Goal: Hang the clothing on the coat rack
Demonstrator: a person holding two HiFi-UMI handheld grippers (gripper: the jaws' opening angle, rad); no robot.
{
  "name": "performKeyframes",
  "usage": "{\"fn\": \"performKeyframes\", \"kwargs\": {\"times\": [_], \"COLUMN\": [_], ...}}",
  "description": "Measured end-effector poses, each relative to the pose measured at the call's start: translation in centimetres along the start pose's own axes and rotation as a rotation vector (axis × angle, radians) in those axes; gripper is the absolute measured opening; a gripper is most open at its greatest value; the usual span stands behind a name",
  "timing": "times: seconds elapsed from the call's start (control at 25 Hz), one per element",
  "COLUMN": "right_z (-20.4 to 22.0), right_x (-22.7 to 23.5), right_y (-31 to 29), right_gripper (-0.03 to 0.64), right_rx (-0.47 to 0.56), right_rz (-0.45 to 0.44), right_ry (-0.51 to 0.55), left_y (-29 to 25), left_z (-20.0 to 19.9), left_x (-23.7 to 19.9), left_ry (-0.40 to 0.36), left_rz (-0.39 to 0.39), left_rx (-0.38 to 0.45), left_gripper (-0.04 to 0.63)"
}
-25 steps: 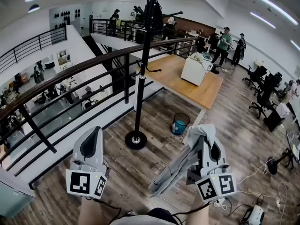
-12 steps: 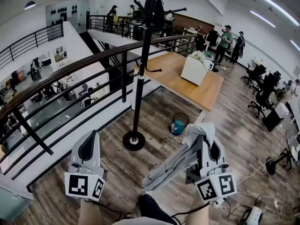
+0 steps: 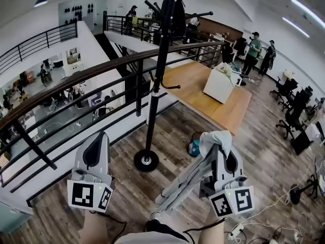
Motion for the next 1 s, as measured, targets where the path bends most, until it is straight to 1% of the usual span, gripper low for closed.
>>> {"fn": "performKeyframes", "kwargs": {"times": [0.12,0.32,0.48,0.6,0.76,0.92,1.0], "right_z": [0.4,0.9,1.1,0.3,0.2,1.0,1.1], "right_x": [0.7,4.3,6.1,7.4,8.8,8.0,8.3], "right_y": [-1.7,-4.1,-4.9,-5.8,-7.0,-8.4,-8.8], "right_gripper": [0.008,0.008,0.008,0.008,0.008,0.007,0.008], "right_rx": [0.008,0.022,0.025,0.038,0.047,0.045,0.037], "right_rz": [-0.022,-0.049,-0.072,-0.080,-0.083,-0.074,-0.064], "right_ry": [0.004,0.007,0.013,0.011,0.009,0.012,0.019], "left_y": [-2.0,-6.0,-7.4,-8.3,-9.3,-9.6,-10.3], "left_z": [0.4,1.0,1.5,1.5,2.2,3.7,4.2], "left_x": [0.1,2.1,3.5,4.2,4.0,2.2,2.1], "left_ry": [-0.007,-0.016,-0.009,-0.021,-0.030,-0.019,-0.011], "left_rz": [0.000,-0.012,-0.022,-0.028,-0.049,-0.052,-0.045], "left_rx": [0.008,0.029,0.044,0.028,0.016,0.003,-0.004], "left_gripper": [0.009,0.009,0.009,0.009,0.009,0.009,0.009]}}
Point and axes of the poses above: the fingertips, and each gripper's own axes: y backward along the fingers, x to its right, z out of its underside, the point moved 3 cm from there along y, backward along the fingers, and after that the axes turned 4 degrees about -y, right-handed, at the moved point
